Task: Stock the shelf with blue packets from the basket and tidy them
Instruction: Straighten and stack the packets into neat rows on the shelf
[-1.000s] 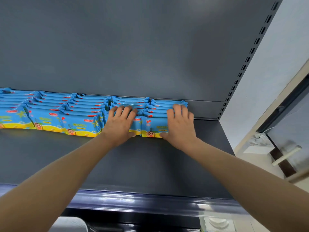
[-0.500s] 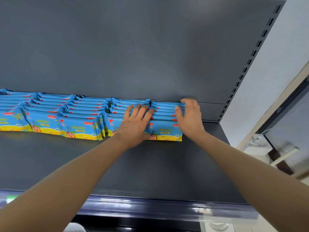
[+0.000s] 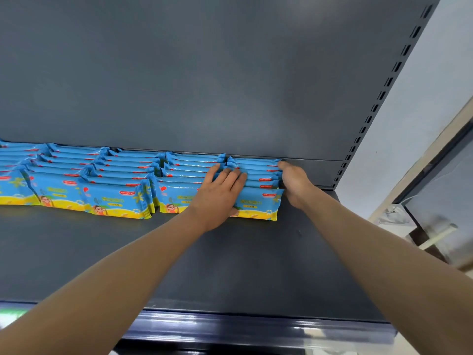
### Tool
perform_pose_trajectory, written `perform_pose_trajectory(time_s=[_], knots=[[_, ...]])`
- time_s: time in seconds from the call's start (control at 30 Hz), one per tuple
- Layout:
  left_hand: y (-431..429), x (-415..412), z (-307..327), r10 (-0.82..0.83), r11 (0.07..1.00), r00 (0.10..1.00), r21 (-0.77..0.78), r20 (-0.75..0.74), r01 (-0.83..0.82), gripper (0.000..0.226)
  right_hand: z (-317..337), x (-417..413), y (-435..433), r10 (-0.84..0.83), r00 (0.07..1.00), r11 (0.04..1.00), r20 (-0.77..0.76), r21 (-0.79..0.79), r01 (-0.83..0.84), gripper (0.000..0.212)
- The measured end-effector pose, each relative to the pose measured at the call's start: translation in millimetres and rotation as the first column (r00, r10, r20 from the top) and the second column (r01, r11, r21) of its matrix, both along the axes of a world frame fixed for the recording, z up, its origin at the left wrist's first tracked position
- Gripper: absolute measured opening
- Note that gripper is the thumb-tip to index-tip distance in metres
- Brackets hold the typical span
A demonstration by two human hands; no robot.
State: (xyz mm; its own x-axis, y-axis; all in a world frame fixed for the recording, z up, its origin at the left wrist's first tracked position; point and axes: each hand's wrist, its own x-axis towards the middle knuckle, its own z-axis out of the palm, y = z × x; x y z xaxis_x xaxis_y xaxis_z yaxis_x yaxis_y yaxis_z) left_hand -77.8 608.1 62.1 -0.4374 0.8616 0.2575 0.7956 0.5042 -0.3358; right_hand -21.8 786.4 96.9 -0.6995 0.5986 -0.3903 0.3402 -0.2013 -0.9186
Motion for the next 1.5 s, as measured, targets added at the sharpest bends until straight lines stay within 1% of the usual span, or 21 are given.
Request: perform_pose_trajectory(time_s=[0.13,0.3,0.37,0.43,0.47,0.53,0.57,0.63,0.67,0.73,0.77,0.8,0.83,0.87,0.93,1.03,1.1,1.17,1.3,1.4,1.5], knots=[[2,0,0,-0.004,1.0,1.0,-0.006,-0.009,0.003,0.09,1,2,2,0.022,1.0,1.0,-0.002,-0.004,-0.022,0.036],[1,2,2,-0.007,1.0,1.0,0.006,0.018,0.007,0.091,-2,5,2,0.02,0.998,0.999,-0.054,-0.039,-0.022,0.035],[0,3,3,-0.004,1.0,1.0,0.02,0.029,0.004,0.092,-2,5,0,-0.043,0.997,0.996,-0.062,0.079,0.048,0.032],[-2,3,4,0.001,0.999,0.999,0.047,0.046,-0.004,0.094,2,4,-2,-0.093,0.991,0.948,-0.095,0.297,0.118,0.028],[-4,3,6,0.003,0.998,0.998,0.062,0.057,-0.006,0.095,5,4,-4,-0.089,0.988,0.91,-0.124,0.393,0.131,0.028],[-12,2,13,-0.006,0.996,0.997,0.086,0.074,0.0,0.096,11,3,-12,-0.005,0.987,0.836,-0.161,0.542,0.093,0.026],[-17,1,17,-0.013,0.995,0.997,0.101,0.077,0.005,0.096,14,3,-16,0.058,0.985,0.787,-0.165,0.614,0.057,0.026],[-33,-3,24,-0.013,0.991,0.996,0.137,0.085,0.001,0.094,20,4,-28,0.201,0.973,0.648,-0.113,0.76,-0.046,0.038],[-43,-7,26,0.001,0.989,0.996,0.145,0.088,-0.013,0.092,23,5,-33,0.283,0.958,0.554,-0.045,0.823,-0.125,0.043],[-66,-16,29,0.067,0.99,0.994,0.117,0.089,-0.078,0.092,25,7,-44,0.393,0.904,0.311,0.17,0.9,-0.305,0.052],[-76,-20,29,0.117,0.989,0.989,0.084,0.087,-0.125,0.094,23,8,-48,0.397,0.873,0.192,0.285,0.904,-0.382,0.058],[-86,-25,28,0.173,0.983,0.982,0.044,0.077,-0.177,0.096,21,8,-53,0.376,0.843,0.099,0.384,0.888,-0.448,0.064],[-94,-28,26,0.225,0.974,0.972,0.001,0.06,-0.226,0.098,18,8,-57,0.347,0.818,0.04,0.459,0.864,-0.502,0.071],[-100,-31,24,0.267,0.963,0.963,-0.037,0.043,-0.266,0.098,15,7,-60,0.321,0.797,0.004,0.511,0.841,-0.541,0.076],[-108,-34,19,0.308,0.949,0.951,-0.078,0.027,-0.305,0.094,9,7,-65,0.284,0.774,-0.035,0.566,0.813,-0.581,0.082],[-113,-36,13,0.301,0.95,0.954,-0.086,0.007,-0.3,0.081,5,7,-67,0.255,0.77,-0.048,0.585,0.803,-0.594,0.081],[-111,-37,11,0.292,0.953,0.956,-0.085,-0.013,-0.292,0.078,5,7,-71,0.246,0.782,-0.06,0.573,0.814,-0.578,0.078],[-109,-38,11,0.274,0.959,0.962,-0.07,0.0,-0.273,0.076,8,4,-78,0.26,0.805,-0.072,0.534,0.842,-0.535,0.074],[-124,-43,18,0.271,0.961,0.963,-0.049,0.002,-0.27,0.08,15,-6,-102,0.327,0.806,-0.121,0.493,0.868,-0.481,0.07],[-154,-52,22,0.353,0.934,0.936,-0.053,-0.003,-0.352,0.085,19,-15,-120,0.356,0.791,-0.154,0.497,0.866,-0.475,0.066],[-184,-62,23,0.454,0.888,0.891,-0.087,0.021,-0.451,0.089,17,-24,-136,0.366,0.759,-0.176,0.538,0.841,-0.511,0.066]])
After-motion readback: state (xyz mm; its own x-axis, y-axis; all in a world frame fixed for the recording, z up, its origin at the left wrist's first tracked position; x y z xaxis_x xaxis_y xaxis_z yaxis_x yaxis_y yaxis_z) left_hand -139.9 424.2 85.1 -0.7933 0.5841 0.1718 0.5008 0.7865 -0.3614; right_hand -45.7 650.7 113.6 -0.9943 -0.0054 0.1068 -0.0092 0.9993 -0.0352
